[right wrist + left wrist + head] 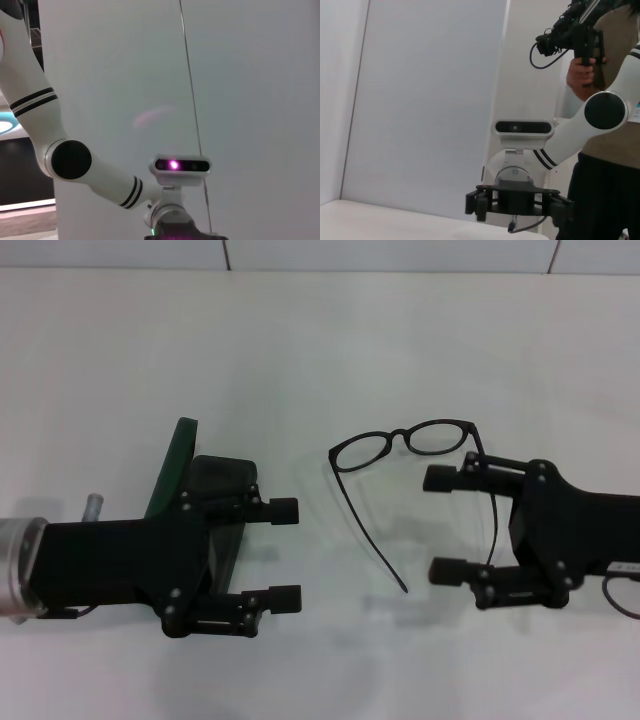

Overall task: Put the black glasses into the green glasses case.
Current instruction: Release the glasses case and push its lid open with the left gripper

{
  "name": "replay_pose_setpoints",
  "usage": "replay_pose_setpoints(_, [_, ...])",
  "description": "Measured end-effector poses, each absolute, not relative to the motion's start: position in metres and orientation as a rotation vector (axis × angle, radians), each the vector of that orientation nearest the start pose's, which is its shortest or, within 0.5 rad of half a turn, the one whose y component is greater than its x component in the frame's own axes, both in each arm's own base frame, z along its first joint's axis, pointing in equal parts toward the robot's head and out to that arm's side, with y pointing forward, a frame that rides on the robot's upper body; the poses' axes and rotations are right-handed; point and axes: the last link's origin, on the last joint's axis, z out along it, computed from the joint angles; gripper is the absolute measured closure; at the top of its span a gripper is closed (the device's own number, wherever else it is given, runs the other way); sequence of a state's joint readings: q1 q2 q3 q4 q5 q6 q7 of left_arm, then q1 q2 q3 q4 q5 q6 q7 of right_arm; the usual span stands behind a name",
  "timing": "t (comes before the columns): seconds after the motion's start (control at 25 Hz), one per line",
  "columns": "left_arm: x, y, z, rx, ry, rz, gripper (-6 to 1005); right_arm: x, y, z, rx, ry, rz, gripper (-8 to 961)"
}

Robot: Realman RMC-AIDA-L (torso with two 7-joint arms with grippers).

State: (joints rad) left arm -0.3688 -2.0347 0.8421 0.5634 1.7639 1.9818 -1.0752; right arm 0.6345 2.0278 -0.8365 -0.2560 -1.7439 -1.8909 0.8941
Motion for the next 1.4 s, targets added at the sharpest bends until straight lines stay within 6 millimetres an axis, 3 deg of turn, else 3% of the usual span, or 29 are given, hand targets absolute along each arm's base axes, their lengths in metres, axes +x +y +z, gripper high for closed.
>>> replay_pose_setpoints(0.12, [-0.260, 0.245, 0.012, -2.878, -0.280, -1.186, 223, 0.220, 0.287, -0.022, -2.778, 0.094, 1.314, 144])
replay_pose_setpoints(0.28, [-0.252, 0.262, 0.028, -2.905, -0.326, -1.078, 230, 0.240, 0.283, -0.011, -2.567, 0.136, 1.317, 143])
replay_pose_setpoints(0.44, [-0.226, 0.281, 0.058, -2.930, -0.333, -0.834, 237, 0.272, 0.280, 0.011, -2.296, 0.255, 1.273, 143])
replay_pose_setpoints(0.6, [-0.192, 0.296, 0.091, -2.849, -0.481, -0.617, 244, 0.289, 0.270, 0.020, -2.234, 0.293, 1.231, 143])
replay_pose_setpoints(0.72, [-0.179, 0.299, 0.101, -2.790, -0.626, -0.523, 249, 0.292, 0.266, 0.021, -2.236, 0.301, 1.219, 143])
replay_pose_setpoints(0.84, [-0.174, 0.303, 0.094, -2.721, -0.810, -0.274, 254, 0.292, 0.266, 0.017, -2.262, 0.314, 1.215, 143])
replay_pose_setpoints(0.96, [-0.175, 0.312, 0.080, -2.590, -0.896, 0.026, 259, 0.291, 0.268, 0.015, -2.280, 0.317, 1.197, 143])
replay_pose_setpoints(1.08, [-0.178, 0.320, 0.078, -2.434, -0.963, 0.200, 286, 0.286, 0.273, 0.009, -2.339, 0.328, 1.188, 143])
replay_pose_setpoints(1.4, [-0.183, 0.317, 0.063, -2.362, -1.107, 0.298, 341, 0.284, 0.278, 0.007, -2.397, 0.341, 1.167, 144])
